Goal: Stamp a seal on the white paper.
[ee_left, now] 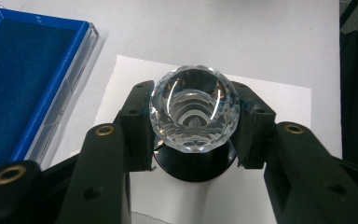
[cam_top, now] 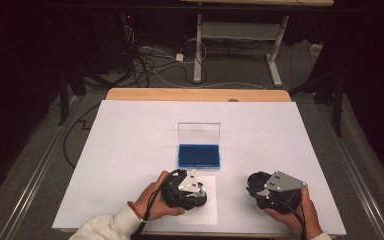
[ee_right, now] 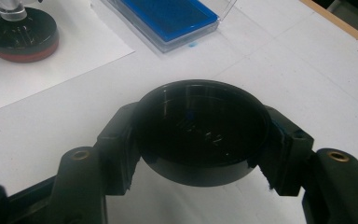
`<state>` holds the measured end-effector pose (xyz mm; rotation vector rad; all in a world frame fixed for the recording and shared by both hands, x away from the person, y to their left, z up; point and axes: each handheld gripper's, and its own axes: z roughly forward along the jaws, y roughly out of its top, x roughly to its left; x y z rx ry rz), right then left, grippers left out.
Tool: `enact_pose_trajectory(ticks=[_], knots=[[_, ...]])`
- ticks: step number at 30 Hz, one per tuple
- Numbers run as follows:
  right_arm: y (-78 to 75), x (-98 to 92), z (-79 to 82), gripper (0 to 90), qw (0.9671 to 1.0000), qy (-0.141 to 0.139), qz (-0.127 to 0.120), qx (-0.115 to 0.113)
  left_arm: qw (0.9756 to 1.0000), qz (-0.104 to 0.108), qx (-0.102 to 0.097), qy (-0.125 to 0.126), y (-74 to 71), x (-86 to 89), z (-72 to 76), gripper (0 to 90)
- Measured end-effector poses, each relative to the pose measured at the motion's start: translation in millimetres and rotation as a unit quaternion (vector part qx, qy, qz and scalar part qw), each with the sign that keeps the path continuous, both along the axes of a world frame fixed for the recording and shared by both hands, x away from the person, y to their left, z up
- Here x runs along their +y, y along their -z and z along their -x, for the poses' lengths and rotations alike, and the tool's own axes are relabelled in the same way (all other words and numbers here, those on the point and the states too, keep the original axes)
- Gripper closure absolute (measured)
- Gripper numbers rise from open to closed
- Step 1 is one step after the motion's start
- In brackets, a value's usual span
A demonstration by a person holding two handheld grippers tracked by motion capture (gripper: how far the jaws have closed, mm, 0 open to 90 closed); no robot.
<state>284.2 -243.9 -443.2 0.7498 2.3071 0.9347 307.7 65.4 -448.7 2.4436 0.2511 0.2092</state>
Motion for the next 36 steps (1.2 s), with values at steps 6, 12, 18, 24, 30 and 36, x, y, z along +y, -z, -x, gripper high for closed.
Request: enact_pose_trajectory(ticks=[6, 12, 18, 24, 30, 36], knots=[[-0.8, -2.8, 0.3, 38.4, 1.0, 0.003, -0.003, -0.002, 1.0, -0.001, 0.0, -0.001, -0.1, 0.0, 0.2, 54.5], [-0.9, -1.7, 0.4, 38.3, 1.0, 0.002, -0.002, -0.002, 1.0, -0.005, -0.002, -0.001, 0.0, -1.9, 0.4, 54.5], [0.1, 0.1, 0.3, 38.3, 1.0, 0.001, 0.001, 0.0, 0.9999, -0.01, -0.007, 0.0, -0.3, -2.9, 1.4, 54.5], [-0.2, -1.2, 0.0, 38.3, 1.0, 0.001, -0.001, -0.001, 0.9999, -0.011, -0.002, 0.001, -3.5, -3.1, -0.4, 54.6], [-1.6, -2.8, 0.1, 38.4, 1.0, 0.002, -0.003, -0.004, 0.9991, 0.04, 0.002, -0.012, -21.6, 7.7, -4.6, 54.6], [-3.9, -2.8, 1.2, 38.4, 0.9999, 0.003, -0.007, -0.007, 0.9977, 0.06, -0.018, -0.028, -34.3, 22.3, -7.4, 54.6]])
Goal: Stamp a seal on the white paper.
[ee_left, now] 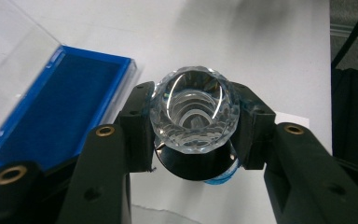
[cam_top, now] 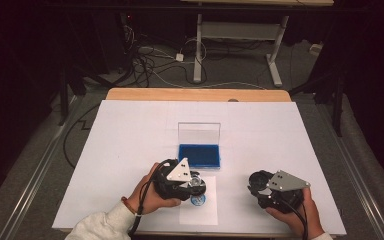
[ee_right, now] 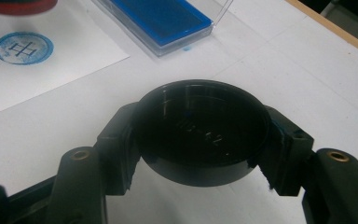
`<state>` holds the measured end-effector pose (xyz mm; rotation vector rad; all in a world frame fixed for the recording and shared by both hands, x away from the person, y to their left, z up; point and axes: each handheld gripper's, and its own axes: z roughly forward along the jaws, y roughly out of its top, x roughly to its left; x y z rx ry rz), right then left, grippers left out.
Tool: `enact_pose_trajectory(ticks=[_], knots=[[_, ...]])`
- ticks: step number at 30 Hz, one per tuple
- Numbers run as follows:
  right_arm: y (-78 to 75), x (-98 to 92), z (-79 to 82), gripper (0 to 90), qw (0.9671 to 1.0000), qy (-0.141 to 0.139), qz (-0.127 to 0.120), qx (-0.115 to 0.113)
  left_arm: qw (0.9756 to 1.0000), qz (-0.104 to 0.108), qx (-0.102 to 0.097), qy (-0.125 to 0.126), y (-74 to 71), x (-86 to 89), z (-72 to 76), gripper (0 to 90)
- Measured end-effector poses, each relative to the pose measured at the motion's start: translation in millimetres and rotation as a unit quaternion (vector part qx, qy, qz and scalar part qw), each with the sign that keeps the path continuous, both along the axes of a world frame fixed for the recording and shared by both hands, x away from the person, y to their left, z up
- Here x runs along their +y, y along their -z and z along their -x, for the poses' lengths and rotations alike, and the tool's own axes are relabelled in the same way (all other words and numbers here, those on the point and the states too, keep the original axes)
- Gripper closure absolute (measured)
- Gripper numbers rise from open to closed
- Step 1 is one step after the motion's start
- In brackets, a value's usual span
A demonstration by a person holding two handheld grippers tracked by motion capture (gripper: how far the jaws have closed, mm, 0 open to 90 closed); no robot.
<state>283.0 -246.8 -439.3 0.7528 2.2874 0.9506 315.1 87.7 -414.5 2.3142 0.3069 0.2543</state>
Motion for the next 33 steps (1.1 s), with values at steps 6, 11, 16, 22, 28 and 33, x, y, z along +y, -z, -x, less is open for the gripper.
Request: enact_pose_trajectory(ticks=[6, 11, 16, 22, 28, 33], knots=[[-0.9, -0.5, 0.3, 38.4, 1.0, -0.003, -0.002, -0.003, 0.9996, 0.008, -0.012, -0.024, -11.3, 23.7, -5.8, 54.6], [-1.0, -1.2, 0.1, 38.4, 1.0, -0.004, -0.002, -0.003, 0.9979, 0.027, -0.014, -0.057, -17.0, 44.8, -13.0, 54.6], [-1.9, -3.3, -0.7, 38.4, 1.0, 0.0, -0.004, -0.003, 0.9958, 0.04, -0.019, -0.081, -21.6, 59.6, -16.8, 54.6], [-1.5, -4.5, -3.3, 38.4, 1.0, 0.001, -0.006, -0.001, 0.9943, 0.052, -0.022, -0.09, -25.8, 69.1, -19.7, 54.6], [-0.3, -2.3, -4.6, 38.4, 1.0, 0.0, -0.007, 0.002, 0.9936, 0.056, -0.022, -0.096, -26.2, 72.7, -21.9, 54.6], [-0.3, -2.6, -5.9, 38.4, 1.0, -0.002, -0.008, 0.002, 0.9929, 0.058, -0.024, -0.101, -27.3, 76.5, -21.6, 54.6]])
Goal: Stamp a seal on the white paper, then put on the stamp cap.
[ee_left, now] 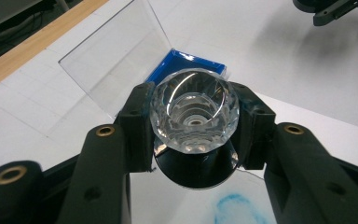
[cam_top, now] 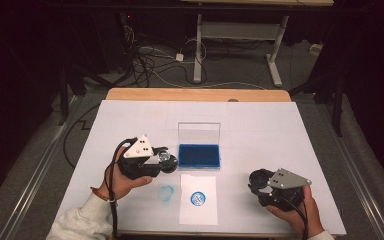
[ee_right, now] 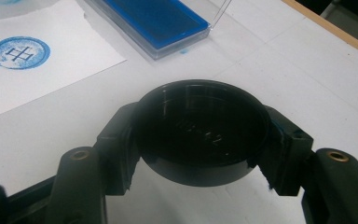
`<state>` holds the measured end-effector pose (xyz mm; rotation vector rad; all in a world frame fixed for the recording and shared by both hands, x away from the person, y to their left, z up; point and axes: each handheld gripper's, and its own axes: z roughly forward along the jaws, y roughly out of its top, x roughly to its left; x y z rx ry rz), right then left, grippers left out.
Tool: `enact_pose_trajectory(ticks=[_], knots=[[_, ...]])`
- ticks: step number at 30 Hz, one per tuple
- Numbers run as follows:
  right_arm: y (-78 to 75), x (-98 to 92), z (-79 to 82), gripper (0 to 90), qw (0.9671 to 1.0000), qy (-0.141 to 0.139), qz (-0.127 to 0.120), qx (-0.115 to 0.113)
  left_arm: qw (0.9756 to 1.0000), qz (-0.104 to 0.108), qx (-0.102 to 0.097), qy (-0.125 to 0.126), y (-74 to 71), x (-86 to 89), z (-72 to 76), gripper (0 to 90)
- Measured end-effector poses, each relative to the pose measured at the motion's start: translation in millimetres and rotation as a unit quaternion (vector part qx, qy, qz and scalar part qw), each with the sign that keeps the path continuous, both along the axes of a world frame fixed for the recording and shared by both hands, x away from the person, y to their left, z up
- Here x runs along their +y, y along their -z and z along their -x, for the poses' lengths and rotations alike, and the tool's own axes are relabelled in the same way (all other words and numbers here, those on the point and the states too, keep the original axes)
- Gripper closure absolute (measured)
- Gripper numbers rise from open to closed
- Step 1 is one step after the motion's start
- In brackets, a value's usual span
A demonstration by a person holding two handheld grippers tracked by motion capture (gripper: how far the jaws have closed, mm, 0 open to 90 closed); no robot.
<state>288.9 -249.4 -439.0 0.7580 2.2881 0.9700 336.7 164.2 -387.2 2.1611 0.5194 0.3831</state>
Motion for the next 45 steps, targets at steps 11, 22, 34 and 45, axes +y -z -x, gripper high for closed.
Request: enact_pose_trajectory(ticks=[11, 22, 34, 45], knots=[[1.0, 5.1, -3.9, 38.4, 1.0, -0.007, -0.001, 0.003, 0.9999, 0.004, 0.001, -0.012, -0.1, 8.8, 0.4, 54.6], [2.2, 8.7, -6.5, 38.4, 0.9999, -0.014, 0.001, 0.006, 0.9999, 0.003, -0.002, -0.014, -1.2, 9.2, 5.5, 54.6], [5.6, 11.8, -7.2, 38.3, 0.9997, -0.017, -0.011, 0.013, 0.9998, 0.019, -0.006, -0.006, -7.5, 4.8, 4.2, 54.6], [6.7, 25.6, -5.7, 38.4, 0.9988, -0.036, -0.022, 0.023, 0.9993, 0.029, -0.012, 0.02, -13.6, -19.0, 3.1, 54.6]])
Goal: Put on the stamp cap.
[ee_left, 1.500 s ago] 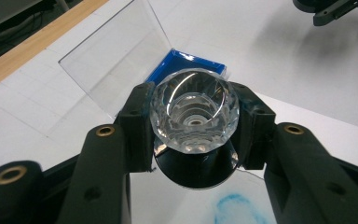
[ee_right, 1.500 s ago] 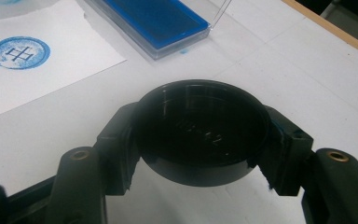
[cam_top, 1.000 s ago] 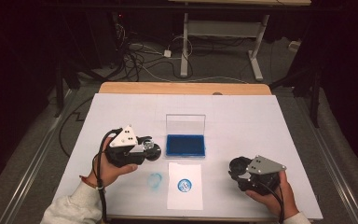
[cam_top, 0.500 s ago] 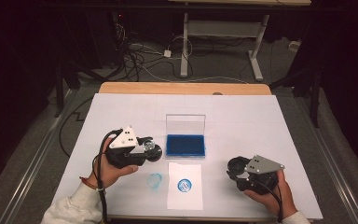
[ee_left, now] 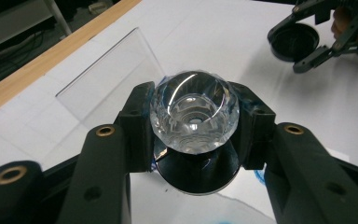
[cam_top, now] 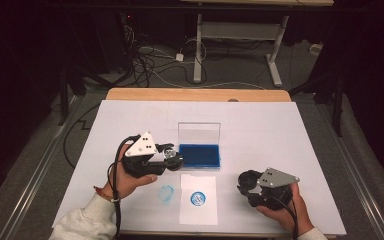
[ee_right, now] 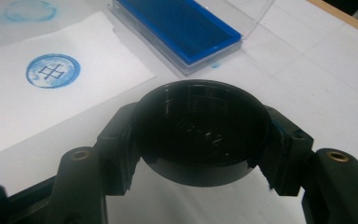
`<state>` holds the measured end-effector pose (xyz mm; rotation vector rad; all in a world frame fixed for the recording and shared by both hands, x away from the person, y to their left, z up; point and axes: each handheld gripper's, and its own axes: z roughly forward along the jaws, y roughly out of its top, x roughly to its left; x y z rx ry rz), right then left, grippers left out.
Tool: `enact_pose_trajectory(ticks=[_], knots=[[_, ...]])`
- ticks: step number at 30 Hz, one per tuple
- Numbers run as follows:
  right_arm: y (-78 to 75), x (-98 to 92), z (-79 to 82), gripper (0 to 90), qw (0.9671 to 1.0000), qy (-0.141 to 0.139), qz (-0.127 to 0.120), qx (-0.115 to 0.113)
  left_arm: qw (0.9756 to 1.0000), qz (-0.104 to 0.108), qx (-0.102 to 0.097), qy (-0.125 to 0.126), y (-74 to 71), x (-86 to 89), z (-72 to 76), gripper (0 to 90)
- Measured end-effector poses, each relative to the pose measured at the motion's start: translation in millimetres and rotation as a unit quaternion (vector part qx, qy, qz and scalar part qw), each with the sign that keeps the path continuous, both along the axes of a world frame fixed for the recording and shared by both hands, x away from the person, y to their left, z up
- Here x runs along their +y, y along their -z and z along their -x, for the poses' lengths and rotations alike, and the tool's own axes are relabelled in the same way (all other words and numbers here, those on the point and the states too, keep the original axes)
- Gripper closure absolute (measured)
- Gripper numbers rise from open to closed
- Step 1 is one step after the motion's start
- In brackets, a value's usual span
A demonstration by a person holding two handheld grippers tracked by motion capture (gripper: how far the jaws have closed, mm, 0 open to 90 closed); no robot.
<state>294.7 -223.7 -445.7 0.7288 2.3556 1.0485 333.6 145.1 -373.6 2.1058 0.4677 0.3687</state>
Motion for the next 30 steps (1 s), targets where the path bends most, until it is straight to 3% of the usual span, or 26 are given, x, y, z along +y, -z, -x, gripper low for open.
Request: enact_pose_trajectory(ticks=[12, 25, 30], knots=[[-3.7, 26.4, -3.7, 38.5, 0.999, -0.035, -0.024, 0.011, 0.9998, -0.004, 0.007, 0.019, 3.4, -16.5, -1.6, 54.6], [1.3, 65.1, -15.6, 38.5, 0.998, -0.056, -0.02, 0.022, 0.9994, 0.002, 0.009, 0.035, 3.6, -33.6, -2.7, 54.6], [0.9, 79.6, -19.6, 38.4, 0.9974, -0.06, -0.029, 0.027, 0.9992, 0.001, 0.006, 0.04, 4.1, -42.3, -1.9, 54.6]])
